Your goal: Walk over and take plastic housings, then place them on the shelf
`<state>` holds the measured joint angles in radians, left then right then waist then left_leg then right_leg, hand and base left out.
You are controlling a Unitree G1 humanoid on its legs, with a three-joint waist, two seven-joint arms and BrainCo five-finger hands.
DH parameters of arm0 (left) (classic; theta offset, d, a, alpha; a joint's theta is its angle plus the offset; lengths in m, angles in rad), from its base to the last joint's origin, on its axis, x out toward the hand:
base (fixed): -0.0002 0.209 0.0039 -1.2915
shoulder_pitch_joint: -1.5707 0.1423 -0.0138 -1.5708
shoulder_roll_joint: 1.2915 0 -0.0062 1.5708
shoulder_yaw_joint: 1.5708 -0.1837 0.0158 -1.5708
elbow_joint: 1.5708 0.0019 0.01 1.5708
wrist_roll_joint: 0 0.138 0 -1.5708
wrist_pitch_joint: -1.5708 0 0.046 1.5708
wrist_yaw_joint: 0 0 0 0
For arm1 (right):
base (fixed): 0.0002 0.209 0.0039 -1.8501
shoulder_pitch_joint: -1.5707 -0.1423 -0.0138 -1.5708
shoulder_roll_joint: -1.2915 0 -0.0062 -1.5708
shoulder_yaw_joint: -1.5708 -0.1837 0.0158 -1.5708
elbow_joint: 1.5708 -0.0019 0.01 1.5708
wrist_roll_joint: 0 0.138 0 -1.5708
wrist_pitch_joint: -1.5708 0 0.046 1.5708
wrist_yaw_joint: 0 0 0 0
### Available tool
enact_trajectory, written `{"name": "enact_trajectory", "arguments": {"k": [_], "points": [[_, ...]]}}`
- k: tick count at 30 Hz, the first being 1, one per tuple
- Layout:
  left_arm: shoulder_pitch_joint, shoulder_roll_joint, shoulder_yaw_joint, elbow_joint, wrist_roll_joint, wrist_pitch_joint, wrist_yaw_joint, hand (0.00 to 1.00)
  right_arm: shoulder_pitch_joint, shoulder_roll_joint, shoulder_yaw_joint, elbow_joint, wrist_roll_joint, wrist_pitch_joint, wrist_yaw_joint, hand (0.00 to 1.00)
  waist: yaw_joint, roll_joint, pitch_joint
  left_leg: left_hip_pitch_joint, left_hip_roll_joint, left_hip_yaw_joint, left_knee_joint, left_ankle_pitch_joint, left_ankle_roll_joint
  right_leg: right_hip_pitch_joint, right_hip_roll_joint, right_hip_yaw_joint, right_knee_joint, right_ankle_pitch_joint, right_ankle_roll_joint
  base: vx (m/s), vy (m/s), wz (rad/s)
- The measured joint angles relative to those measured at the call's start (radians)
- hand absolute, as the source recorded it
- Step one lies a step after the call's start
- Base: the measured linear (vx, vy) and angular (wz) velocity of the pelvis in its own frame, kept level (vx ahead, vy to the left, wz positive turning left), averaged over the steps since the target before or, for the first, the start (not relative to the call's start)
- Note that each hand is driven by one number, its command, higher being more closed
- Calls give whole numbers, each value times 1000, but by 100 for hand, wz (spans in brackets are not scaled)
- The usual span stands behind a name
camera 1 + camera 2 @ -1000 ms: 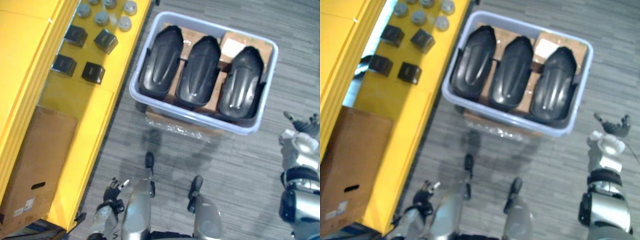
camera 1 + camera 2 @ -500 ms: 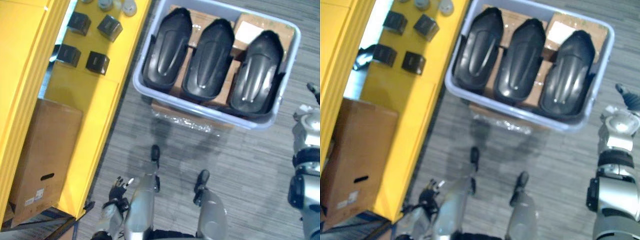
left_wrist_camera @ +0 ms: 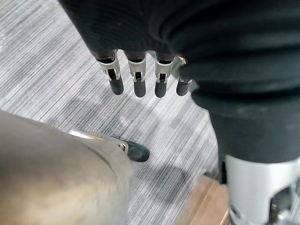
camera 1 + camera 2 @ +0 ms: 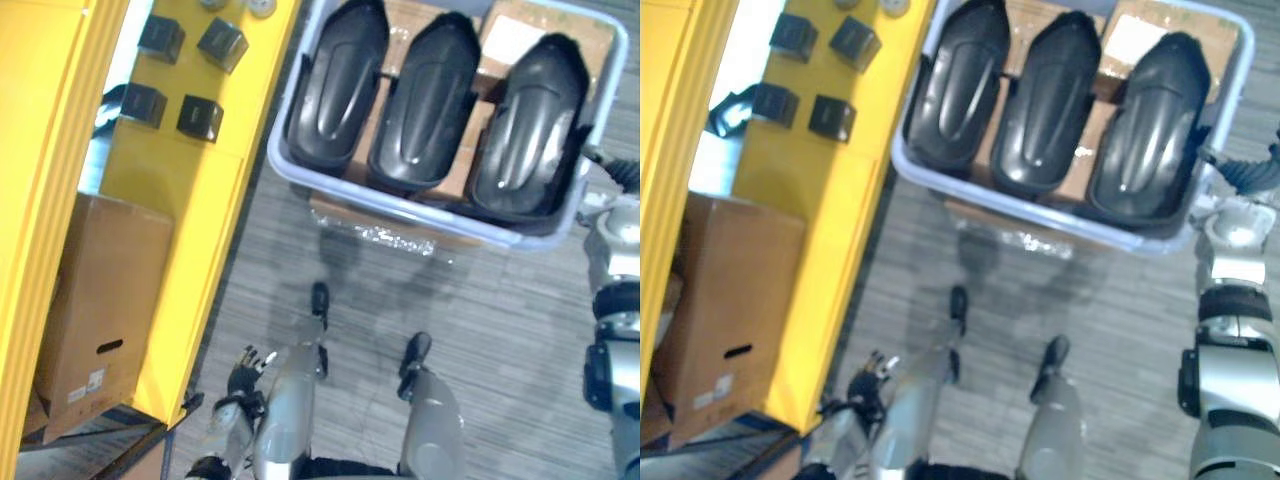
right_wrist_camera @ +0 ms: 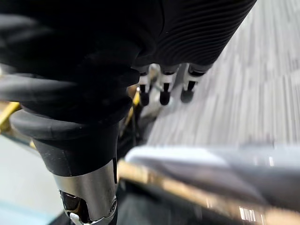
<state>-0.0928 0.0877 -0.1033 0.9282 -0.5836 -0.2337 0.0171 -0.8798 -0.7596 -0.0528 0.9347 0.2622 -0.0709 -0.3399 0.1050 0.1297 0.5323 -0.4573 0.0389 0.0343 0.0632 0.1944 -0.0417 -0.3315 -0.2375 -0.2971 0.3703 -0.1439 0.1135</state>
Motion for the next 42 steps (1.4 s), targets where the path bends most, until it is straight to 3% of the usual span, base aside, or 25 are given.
{"name": "enact_trajectory", "arguments": {"k": [3,6,10,18,19,27,33,42], "points": [[0,-3,0,3,-2,-8,-2,0,-8,-2,18,0,0,10,33,0,-1,0,0,0,-2,0,0,0,-1,-10,-6,0,21,-11,-2,10,-37,1],[-2,-15,0,3,-7,-18,-4,0,-8,-2,43,13,1,54,60,0,0,2,0,-2,-4,-1,0,1,-2,-18,-11,0,37,-23,-1,-4,-19,2],[-7,-19,1,1,-7,-19,-5,0,-6,-2,43,28,29,137,59,0,0,4,0,-17,-4,-4,4,2,-3,-40,-14,-1,54,-32,-5,-4,-27,2],[-11,-30,2,1,-9,-26,-5,0,-9,-2,35,28,39,196,40,0,3,14,3,-28,-5,-5,18,2,-4,-54,-22,-1,83,-44,-4,2,-3,0],[-11,-31,2,1,-9,-27,-5,0,-9,-2,35,28,39,207,42,100,3,14,3,-28,-5,-5,18,2,-4,-57,-23,-1,89,-47,-5,0,0,0],[-11,-36,5,-4,-45,-28,-5,0,-9,-24,34,38,-27,238,65,100,6,21,-1,-29,-1,-1,16,6,-9,-74,-26,3,117,-61,-9,0,-11,-1],[-17,-41,5,-10,-46,-36,-16,0,-15,-42,37,33,-141,247,74,100,6,23,-2,-35,3,-2,16,10,-16,-88,-26,2,137,-73,-11,12,-30,1],[-17,-54,5,-52,-46,-51,-25,0,-19,-44,84,25,-245,269,18,100,6,22,-2,-34,3,-3,17,12,-18,-85,-26,-2,145,-77,-11,3,-7,1]]}}
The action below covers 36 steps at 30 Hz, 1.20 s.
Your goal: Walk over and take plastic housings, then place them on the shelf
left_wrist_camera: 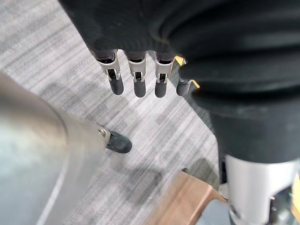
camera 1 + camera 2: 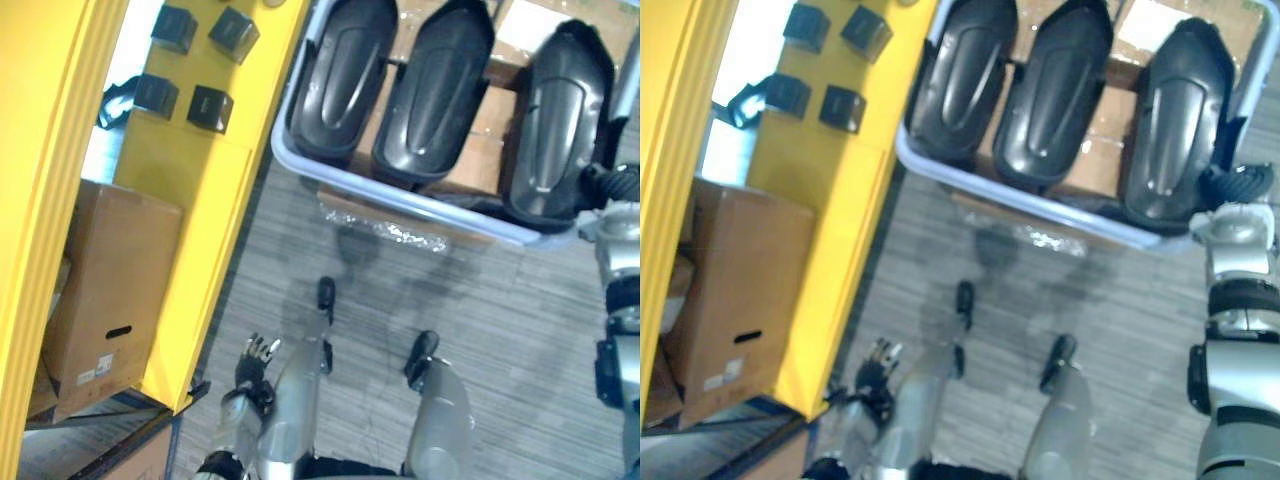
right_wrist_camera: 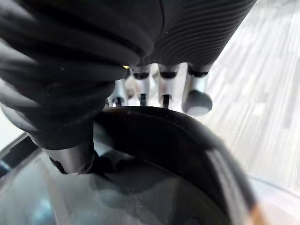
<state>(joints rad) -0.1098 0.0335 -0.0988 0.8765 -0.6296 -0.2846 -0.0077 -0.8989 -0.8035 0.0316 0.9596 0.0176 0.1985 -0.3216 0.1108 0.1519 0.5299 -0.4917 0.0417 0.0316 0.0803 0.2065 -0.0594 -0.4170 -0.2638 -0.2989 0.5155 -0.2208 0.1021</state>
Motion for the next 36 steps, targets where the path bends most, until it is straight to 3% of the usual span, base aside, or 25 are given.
{"name": "enact_trajectory", "arguments": {"k": [7,12,17,20,24,26,31,33,35,36], "points": [[0,-2,-1,-11,0,2,3,0,0,2,32,-8,-42,2,-27,100,-1,-1,0,21,2,-3,1,2,-1,30,6,-4,-6,3,3,3,-4,0],[1,-2,-2,-13,-70,-5,28,0,-15,3,69,-42,-61,-37,-70,100,-1,-4,-14,40,8,-6,-1,1,-1,68,19,-11,-46,19,7,0,0,0],[3,-1,4,-59,-113,-74,124,0,-28,3,36,-58,-71,-75,-185,100,6,-6,-15,63,8,-27,-4,2,-1,109,23,-34,-57,24,7,1,-6,10],[14,8,16,-175,-117,-125,180,0,-19,3,16,-84,-100,-82,-224,100,4,-8,-18,92,5,-45,-17,3,-2,147,25,-51,-75,24,7,-19,-7,12],[66,47,17,-418,-92,-133,232,0,-7,7,-27,-90,-113,-93,-255,100,-4,-28,-23,145,4,-53,-75,32,-1,192,31,-65,-102,28,11,-3,-7,10],[109,55,14,-574,-18,-132,282,0,29,10,-59,-111,-118,-93,-276,100,-11,-38,-24,176,2,-58,-96,38,-1,233,35,-80,-129,35,15,45,-15,9],[191,113,7,-979,231,-108,320,0,163,36,-131,-268,-192,-107,-323,100,-34,-74,-48,253,1,-52,-148,46,0,321,46,-88,-203,58,24,56,-26,-2],[177,146,2,-1056,317,-52,304,0,210,67,-135,-341,-231,-114,-337,100,-53,-89,-79,270,0,-46,-159,46,0,346,51,-87,-240,71,28,88,-33,-4],[110,198,-18,-1070,416,50,251,0,251,94,-133,-417,-293,-116,-336,100,-70,-107,-100,298,1,-28,-159,44,3,387,58,-84,-284,88,30,68,-33,-9],[101,205,-24,-1070,420,62,242,0,256,95,-132,-426,-301,-116,-336,100,-70,-109,-104,300,2,-24,-159,43,3,389,58,-83,-287,90,29,23,-38,-15]]}}
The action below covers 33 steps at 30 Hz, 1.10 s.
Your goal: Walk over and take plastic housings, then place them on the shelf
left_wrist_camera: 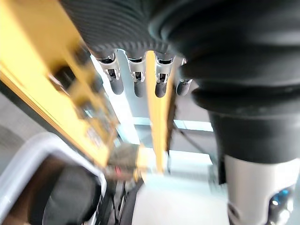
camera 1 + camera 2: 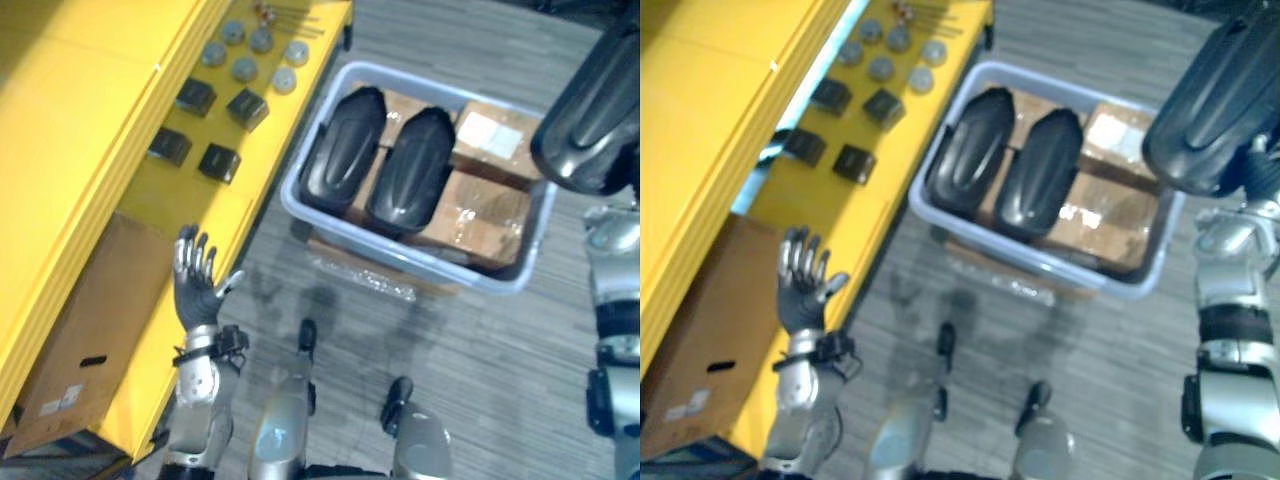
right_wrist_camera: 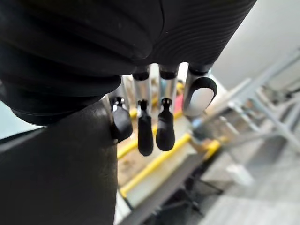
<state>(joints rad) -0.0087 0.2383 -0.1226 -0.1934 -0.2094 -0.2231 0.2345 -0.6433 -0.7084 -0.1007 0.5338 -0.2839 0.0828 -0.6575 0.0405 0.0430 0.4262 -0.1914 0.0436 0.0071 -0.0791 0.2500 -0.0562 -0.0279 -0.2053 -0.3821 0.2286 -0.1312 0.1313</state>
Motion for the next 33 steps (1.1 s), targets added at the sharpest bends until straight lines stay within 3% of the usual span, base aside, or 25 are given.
{"name": "enact_trajectory", "arguments": {"k": [4,6,10,16,22,23,25,33], "points": [[-139,91,-38,12,15,145,-98,0,48,16,34,-103,-106,-30,15,100,-9,-13,-46,29,16,42,-3,-7,6,31,19,27,-49,28,-5,-9,-34,-20],[-200,116,-49,50,5,186,-132,0,64,20,63,-141,-141,-55,31,100,-20,-15,-74,36,21,59,-3,-16,7,32,24,38,-60,38,-6,-31,-17,-27],[-345,120,-66,198,-178,297,-186,0,81,45,109,-175,-206,-144,52,100,-42,-40,-107,57,36,94,-9,-22,7,48,41,67,-102,69,-12,-52,-7,-28],[-408,106,-100,313,-435,409,-202,0,89,67,154,-223,-327,-246,86,100,-56,-53,-118,62,46,121,-9,-27,14,49,51,96,-135,100,-16,-50,-2,-15],[-430,106,-122,375,-591,459,-208,0,90,85,249,-243,-417,-292,141,100,-49,-62,-123,66,44,135,-8,-27,15,55,50,108,-152,114,-11,-13,-5,-5],[-437,105,-130,383,-689,497,-207,0,91,92,272,-243,-437,-305,166,100,-48,-68,-127,66,43,134,-8,-27,15,57,49,108,-154,116,-9,8,-5,3],[-439,103,-133,383,-727,508,-206,0,91,98,285,-243,-439,-306,181,100,-46,-72,-129,67,42,134,-8,-27,14,58,49,108,-154,118,-9,4,-3,2],[-444,88,-138,412,-732,508,-196,0,94,122,366,-195,-459,-304,227,100,-26,-76,-131,70,38,132,-8,-25,12,64,49,107,-154,117,-9,0,0,0]]}}
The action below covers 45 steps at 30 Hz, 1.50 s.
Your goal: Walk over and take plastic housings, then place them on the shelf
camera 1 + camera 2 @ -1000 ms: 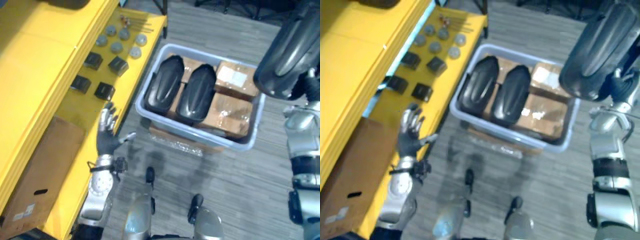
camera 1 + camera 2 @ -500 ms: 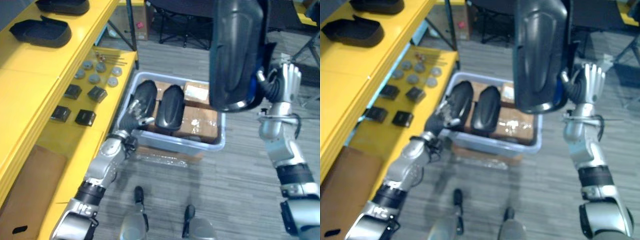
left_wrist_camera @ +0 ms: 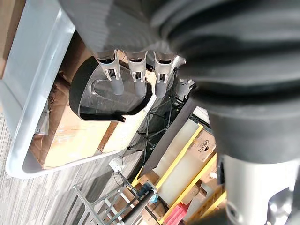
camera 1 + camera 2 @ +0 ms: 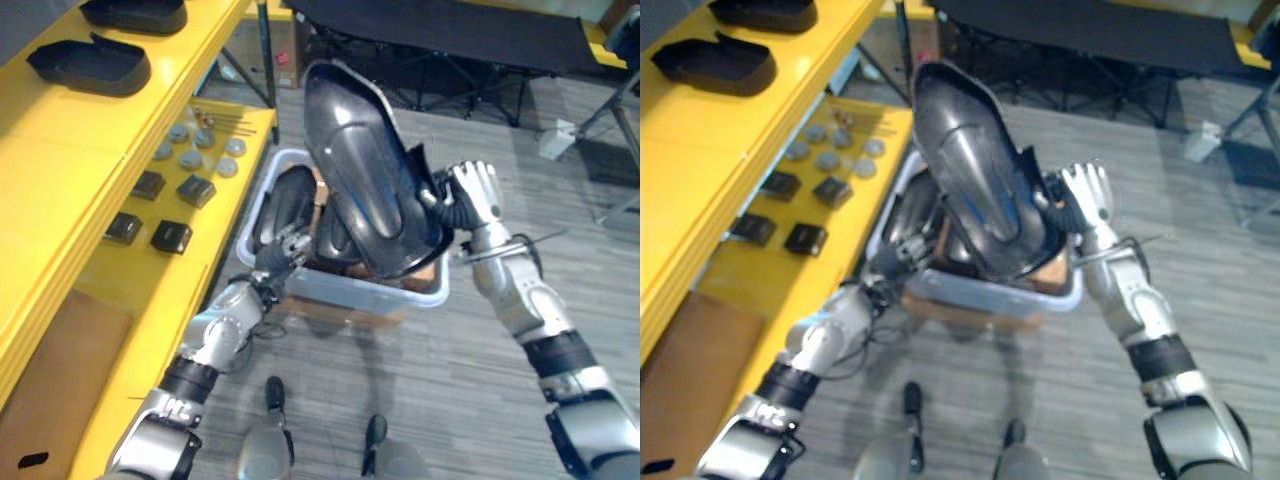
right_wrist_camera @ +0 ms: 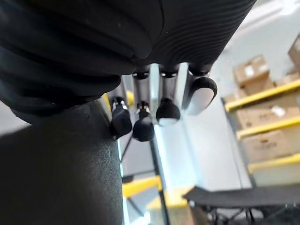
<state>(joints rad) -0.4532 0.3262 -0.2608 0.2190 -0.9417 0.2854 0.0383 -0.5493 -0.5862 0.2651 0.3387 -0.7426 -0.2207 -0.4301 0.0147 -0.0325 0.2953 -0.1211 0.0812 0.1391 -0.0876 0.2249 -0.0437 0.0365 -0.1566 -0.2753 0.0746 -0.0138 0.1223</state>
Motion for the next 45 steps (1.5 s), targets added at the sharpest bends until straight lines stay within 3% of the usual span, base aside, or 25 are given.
{"name": "enact_trajectory", "arguments": {"k": [8,16,32,33,39,45], "points": [[0,-22,-41,3,0,1,-5,0,8,44,71,60,-1,1,13,100,9,-4,-3,0,0,-5,0,-2,3,2,0,-1,0,0,0,0,0,0],[0,-23,-75,4,1,1,-20,0,19,77,94,100,-1,9,14,100,17,-30,-26,0,0,-12,0,0,0,9,0,-6,-6,0,0,-1,-3,1],[-1,-39,-113,17,60,15,-16,0,-24,119,160,143,2,12,14,100,28,-30,-26,7,-4,-24,0,-5,-1,28,1,-22,-16,0,0,-2,-3,2],[-1,-41,-114,22,80,15,-16,100,-25,121,160,143,2,12,14,100,28,-30,-26,6,-5,-25,1,-5,-1,28,1,-23,-16,0,0,0,0,0],[-12,-60,-114,43,137,-2,17,100,-31,123,160,141,5,7,14,100,28,-29,-26,6,-5,-25,1,-5,-1,28,1,-23,-16,-2,-2,0,0,0],[-12,-73,-112,60,181,-96,121,100,-34,148,159,90,54,1,6,100,26,-26,-24,6,-5,-25,3,-6,-1,27,2,-23,-15,-7,-8,0,0,0]]}}
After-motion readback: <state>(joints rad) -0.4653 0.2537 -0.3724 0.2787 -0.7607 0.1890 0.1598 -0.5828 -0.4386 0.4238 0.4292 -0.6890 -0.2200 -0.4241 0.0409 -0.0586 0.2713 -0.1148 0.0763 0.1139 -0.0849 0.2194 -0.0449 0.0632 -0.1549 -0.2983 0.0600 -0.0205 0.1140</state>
